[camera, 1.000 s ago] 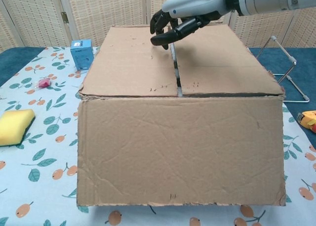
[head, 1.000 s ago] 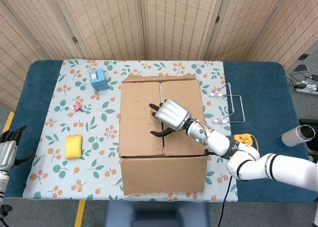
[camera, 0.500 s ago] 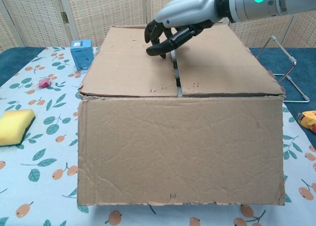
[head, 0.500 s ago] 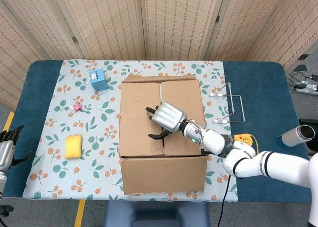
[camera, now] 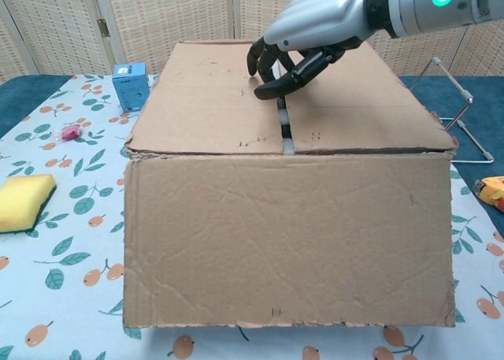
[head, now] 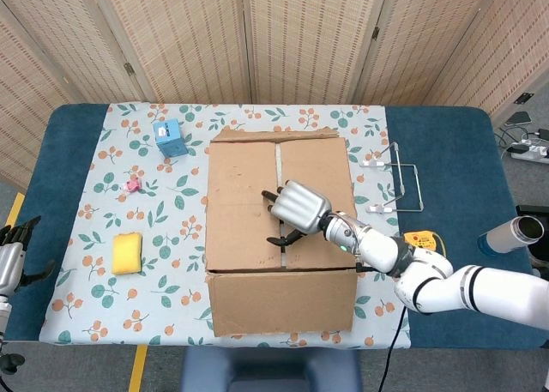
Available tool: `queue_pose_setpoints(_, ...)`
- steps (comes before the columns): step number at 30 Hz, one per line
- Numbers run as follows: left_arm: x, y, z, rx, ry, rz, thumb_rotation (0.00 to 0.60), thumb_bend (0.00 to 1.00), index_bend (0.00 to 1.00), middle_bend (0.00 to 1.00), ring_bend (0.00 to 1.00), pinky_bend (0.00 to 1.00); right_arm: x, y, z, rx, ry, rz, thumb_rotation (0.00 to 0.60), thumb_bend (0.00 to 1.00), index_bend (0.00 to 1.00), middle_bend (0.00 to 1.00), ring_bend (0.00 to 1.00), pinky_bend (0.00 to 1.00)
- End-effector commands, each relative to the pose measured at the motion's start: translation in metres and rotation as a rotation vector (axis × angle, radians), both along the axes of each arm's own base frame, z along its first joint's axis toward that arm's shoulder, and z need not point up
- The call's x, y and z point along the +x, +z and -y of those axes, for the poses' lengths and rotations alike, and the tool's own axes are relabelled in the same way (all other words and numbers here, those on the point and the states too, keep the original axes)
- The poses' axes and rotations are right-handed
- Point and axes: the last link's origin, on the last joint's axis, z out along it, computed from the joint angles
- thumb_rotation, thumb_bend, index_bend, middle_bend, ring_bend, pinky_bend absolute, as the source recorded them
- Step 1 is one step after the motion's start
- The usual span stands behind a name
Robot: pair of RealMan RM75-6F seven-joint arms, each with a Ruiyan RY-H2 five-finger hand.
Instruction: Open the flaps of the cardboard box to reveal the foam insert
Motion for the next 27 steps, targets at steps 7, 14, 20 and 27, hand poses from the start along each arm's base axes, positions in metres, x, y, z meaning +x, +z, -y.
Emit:
queue_pose_setpoints(7, 0.0, -0.004, -0.001, -0.014, 0.003, -0.009, 0.6, 0.38, 0.0, 0.17, 0.13, 0.0, -0.012, 0.02, -0.002, -0.05, -0.024, -0.029, 0.0, 0.41, 0.46, 0.21, 0.4, 0.47)
queue_pose_setpoints(14, 0.0, -0.005, -0.001, -0.018, 0.004, -0.016, 0.6, 0.38, 0.0, 0.17, 0.13, 0.0, -0.01, 0.045, -0.002, -0.108, -0.037, 0.029, 0.0, 0.41, 0.46, 0.21, 0.4, 0.47)
queue_pose_setpoints(20, 0.0, -0.007, -0.001, -0.022, 0.004, -0.022, 0.6, 0.38, 0.0, 0.17, 0.13, 0.0, -0.018, 0.073, -0.007, -0.168, -0.054, 0.058, 0.0, 0.41, 0.46, 0.21, 0.4, 0.47)
queue_pose_setpoints(27, 0.002, -0.014, -0.002, -0.046, 0.001, -0.038, 0.6, 0.38, 0.0, 0.17, 0.13, 0.0, -0.032, 0.114, -0.019, -0.253, -0.082, 0.105, 0.0, 0.41, 0.46, 0.21, 0.4, 0.47)
